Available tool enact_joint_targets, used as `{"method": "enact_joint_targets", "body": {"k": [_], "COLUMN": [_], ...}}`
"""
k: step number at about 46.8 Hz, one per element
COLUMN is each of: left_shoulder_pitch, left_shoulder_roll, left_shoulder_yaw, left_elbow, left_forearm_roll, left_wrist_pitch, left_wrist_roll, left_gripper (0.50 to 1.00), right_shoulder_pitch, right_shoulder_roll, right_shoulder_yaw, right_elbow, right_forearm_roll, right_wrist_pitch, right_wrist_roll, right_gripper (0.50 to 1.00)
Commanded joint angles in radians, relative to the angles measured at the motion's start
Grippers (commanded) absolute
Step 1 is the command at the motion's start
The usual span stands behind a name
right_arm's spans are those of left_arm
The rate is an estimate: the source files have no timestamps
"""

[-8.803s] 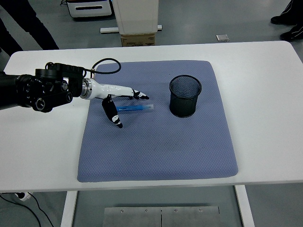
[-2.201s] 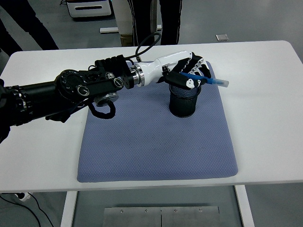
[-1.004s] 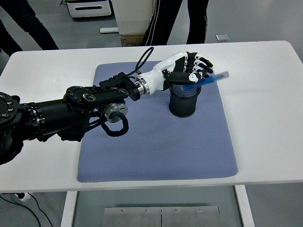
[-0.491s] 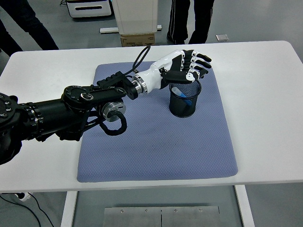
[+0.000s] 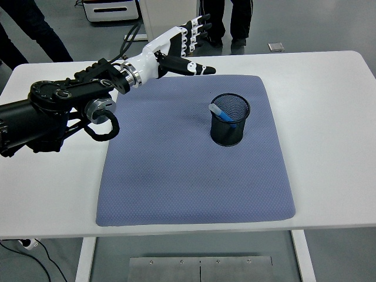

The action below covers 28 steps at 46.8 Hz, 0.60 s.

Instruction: Left hand places marker in pen holder

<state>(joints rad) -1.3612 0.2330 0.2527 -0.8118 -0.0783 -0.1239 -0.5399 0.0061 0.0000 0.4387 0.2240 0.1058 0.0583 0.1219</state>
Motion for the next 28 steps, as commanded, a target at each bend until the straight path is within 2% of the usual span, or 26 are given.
{"method": "enact_joint_targets", "body": {"k": [1, 8, 14, 18, 28], "left_shoulder_pitch": [0.014, 0.079, 0.186, 0.249, 0.300], "left_shoulder_roll": [0.032, 0.075, 0.089, 0.143, 0.196], "left_shoulder_yaw": [-0.001, -0.018, -0.156, -0.259, -0.311], "left_elbow": [0.002, 0.016, 0.034, 0.033, 0.059], "left_forearm_roll": [0.000, 0.003, 0.000, 0.009, -0.008], "left_wrist_pitch": [0.003, 0.004, 0.004, -0.005, -0.006], "left_wrist_roll": [0.000, -0.003, -0.003, -0.002, 0.000], "left_gripper": [1.000, 1.000, 1.000, 1.000, 1.000], "right_shoulder_pitch": [0.000, 0.000, 0.000, 0.000, 0.000], "right_shoulder_roll": [0.000, 0.000, 0.000, 0.000, 0.000], "right_shoulder_yaw": [0.000, 0.000, 0.000, 0.000, 0.000], "right_elbow": [0.000, 0.000, 0.000, 0.000, 0.000], "right_forearm_roll": [0.000, 0.000, 0.000, 0.000, 0.000], "right_wrist_pitch": [0.000, 0.000, 0.000, 0.000, 0.000], "right_wrist_roll": [-0.001, -0.001, -0.001, -0.001, -0.001], "right_gripper": [1.000, 1.000, 1.000, 1.000, 1.000]}}
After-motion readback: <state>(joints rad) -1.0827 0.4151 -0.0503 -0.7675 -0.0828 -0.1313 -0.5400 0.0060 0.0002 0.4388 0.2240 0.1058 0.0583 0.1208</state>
